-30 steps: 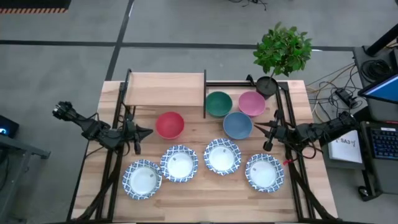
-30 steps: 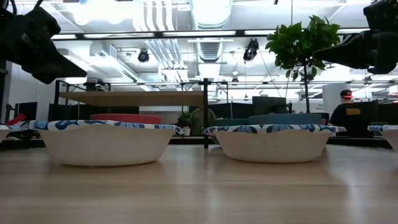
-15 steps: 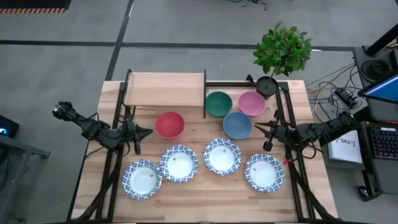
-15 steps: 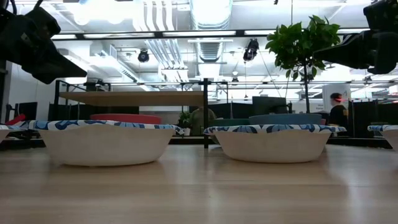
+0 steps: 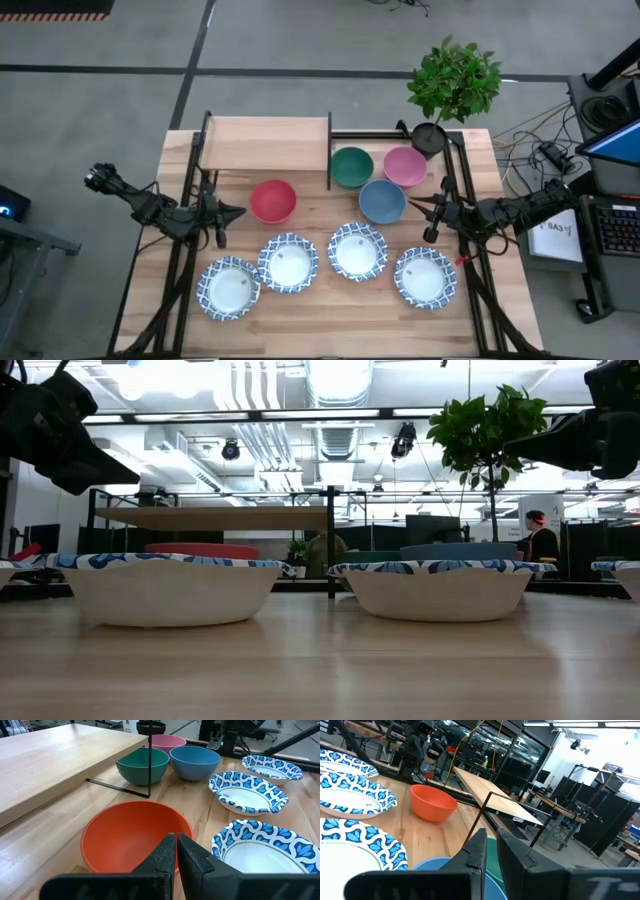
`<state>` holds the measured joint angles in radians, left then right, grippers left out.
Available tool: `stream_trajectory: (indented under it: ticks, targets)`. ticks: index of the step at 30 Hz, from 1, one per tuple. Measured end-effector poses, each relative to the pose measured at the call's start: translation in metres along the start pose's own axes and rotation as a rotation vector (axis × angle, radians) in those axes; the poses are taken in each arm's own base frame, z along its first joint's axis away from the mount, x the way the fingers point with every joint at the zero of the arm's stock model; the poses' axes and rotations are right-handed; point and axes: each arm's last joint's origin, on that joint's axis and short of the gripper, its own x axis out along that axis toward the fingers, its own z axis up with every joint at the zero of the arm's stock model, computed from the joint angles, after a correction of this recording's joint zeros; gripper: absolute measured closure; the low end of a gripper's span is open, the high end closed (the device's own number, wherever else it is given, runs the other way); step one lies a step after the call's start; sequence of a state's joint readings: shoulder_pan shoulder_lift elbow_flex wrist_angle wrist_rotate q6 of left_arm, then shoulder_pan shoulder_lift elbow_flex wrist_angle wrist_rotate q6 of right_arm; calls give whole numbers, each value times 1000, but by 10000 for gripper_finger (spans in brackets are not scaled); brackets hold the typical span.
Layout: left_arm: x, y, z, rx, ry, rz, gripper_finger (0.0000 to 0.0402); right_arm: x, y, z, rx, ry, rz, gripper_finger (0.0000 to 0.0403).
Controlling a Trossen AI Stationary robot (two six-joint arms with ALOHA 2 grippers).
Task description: Place and stack bowls onto a shelf
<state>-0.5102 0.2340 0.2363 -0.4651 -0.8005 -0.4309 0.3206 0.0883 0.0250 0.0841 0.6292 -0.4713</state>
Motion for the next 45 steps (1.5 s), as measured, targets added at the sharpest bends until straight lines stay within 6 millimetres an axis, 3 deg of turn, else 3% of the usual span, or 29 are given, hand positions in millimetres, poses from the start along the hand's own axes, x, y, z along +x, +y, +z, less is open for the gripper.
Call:
stream_trajectory:
  ticks: [14, 19, 23, 33, 38, 45]
  targets:
    - [0, 0, 1, 75, -7, -2, 402, 0, 0, 0, -11, 0, 0, 371]
    - [-1, -5, 14, -171, -109, -50, 402, 0, 0, 0, -148, -2, -1, 371]
    - [-3, -8, 25, -275, -191, -93, 402, 0, 0, 0, -143, -2, 0, 371]
    - [-5, -18, 53, -446, -415, -178, 402, 0, -1, 7, 636, -69, 51, 371]
    - [2, -27, 58, -481, -450, -139, 402, 1, 4, 7, 796, -55, 198, 371]
    - [19, -43, 53, -430, -411, -74, 402, 7, 13, 0, 915, 51, 219, 371]
